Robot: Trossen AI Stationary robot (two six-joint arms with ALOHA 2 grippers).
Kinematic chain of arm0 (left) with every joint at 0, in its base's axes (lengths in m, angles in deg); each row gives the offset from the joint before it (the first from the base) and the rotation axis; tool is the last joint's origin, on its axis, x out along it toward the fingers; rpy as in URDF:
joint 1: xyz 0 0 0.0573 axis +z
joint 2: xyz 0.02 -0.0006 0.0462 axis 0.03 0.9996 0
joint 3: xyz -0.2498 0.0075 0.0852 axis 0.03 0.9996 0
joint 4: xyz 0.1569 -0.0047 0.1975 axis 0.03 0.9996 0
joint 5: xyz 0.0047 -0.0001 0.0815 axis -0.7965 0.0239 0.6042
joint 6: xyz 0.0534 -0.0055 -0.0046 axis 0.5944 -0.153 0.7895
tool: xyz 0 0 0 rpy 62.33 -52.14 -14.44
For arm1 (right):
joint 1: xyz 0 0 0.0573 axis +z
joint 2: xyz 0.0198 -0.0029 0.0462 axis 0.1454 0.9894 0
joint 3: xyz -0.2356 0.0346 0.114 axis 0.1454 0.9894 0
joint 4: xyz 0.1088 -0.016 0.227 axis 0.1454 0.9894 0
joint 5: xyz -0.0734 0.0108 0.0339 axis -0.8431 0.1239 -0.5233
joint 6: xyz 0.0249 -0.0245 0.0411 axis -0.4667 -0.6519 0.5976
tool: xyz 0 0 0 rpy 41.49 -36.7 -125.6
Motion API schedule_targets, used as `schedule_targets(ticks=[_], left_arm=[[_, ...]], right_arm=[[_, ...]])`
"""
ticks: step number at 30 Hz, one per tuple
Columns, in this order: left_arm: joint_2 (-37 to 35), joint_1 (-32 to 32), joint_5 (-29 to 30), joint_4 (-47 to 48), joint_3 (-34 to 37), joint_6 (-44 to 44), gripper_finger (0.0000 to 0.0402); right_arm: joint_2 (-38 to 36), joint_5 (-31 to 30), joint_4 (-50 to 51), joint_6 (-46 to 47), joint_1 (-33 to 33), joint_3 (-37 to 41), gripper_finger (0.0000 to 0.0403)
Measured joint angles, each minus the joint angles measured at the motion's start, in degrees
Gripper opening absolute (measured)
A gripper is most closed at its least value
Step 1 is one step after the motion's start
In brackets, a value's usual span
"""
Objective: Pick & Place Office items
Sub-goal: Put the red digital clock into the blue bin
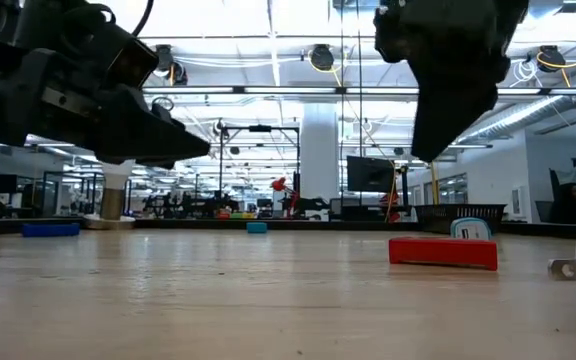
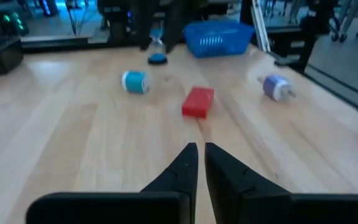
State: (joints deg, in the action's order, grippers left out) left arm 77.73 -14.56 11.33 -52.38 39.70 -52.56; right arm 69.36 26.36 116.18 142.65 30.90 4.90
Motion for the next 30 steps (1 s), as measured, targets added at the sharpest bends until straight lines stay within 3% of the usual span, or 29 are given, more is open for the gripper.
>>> schedule_targets(ticks=[7,12,24,30], left_arm=[[0.0,-2.0,0.1,-0.2,0.6,0.7,0.0037],[0.0,-3.4,0.1,-2.7,0.6,1.7,0.0037],[0.1,-3.3,1.7,-1.6,0.6,4.1,0.0037],[0.1,-3.3,2.3,-1.1,0.6,4.4,0.0037]], right_arm=[[7.2,4.4,-1.7,6.0,3.9,-3.1,0.025],[10.0,5.3,-5.5,5.6,4.5,-3.3,0.0283],[15.0,6.5,-8.8,2.5,4.2,-3.2,0.0279],[15.4,8.6,-8.9,2.2,3.1,-3.2,0.0224]])
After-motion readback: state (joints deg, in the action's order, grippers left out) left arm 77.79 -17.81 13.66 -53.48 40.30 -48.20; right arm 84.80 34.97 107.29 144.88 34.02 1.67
